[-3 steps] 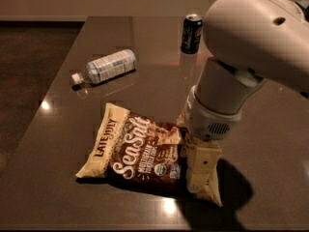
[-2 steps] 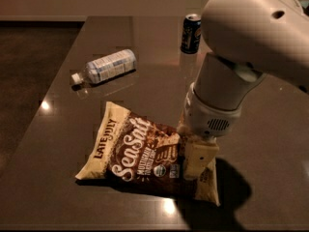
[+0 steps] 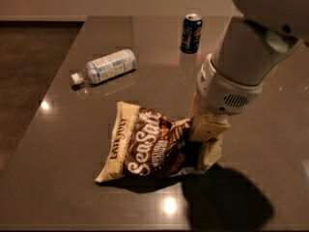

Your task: Pick brown chip bag

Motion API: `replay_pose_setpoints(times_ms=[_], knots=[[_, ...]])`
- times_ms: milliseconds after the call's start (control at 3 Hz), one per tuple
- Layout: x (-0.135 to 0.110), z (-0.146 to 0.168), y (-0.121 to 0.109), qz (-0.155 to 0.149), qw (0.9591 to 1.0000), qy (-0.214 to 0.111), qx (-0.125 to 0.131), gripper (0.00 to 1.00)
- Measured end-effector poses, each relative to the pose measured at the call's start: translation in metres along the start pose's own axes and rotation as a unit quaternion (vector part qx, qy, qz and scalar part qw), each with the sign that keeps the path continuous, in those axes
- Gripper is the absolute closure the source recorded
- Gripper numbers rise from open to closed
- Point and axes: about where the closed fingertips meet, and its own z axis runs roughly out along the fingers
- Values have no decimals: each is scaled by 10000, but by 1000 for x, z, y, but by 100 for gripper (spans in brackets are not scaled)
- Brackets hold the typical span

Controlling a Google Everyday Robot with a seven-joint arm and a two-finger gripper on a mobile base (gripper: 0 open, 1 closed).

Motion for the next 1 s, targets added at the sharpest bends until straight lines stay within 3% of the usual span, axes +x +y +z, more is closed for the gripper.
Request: replay_pose_setpoints(times_ms=[333, 1000], knots=[[3, -40, -16, 109, 9991, -231, 348, 100], [5, -115, -43, 206, 9938, -832, 714, 100]])
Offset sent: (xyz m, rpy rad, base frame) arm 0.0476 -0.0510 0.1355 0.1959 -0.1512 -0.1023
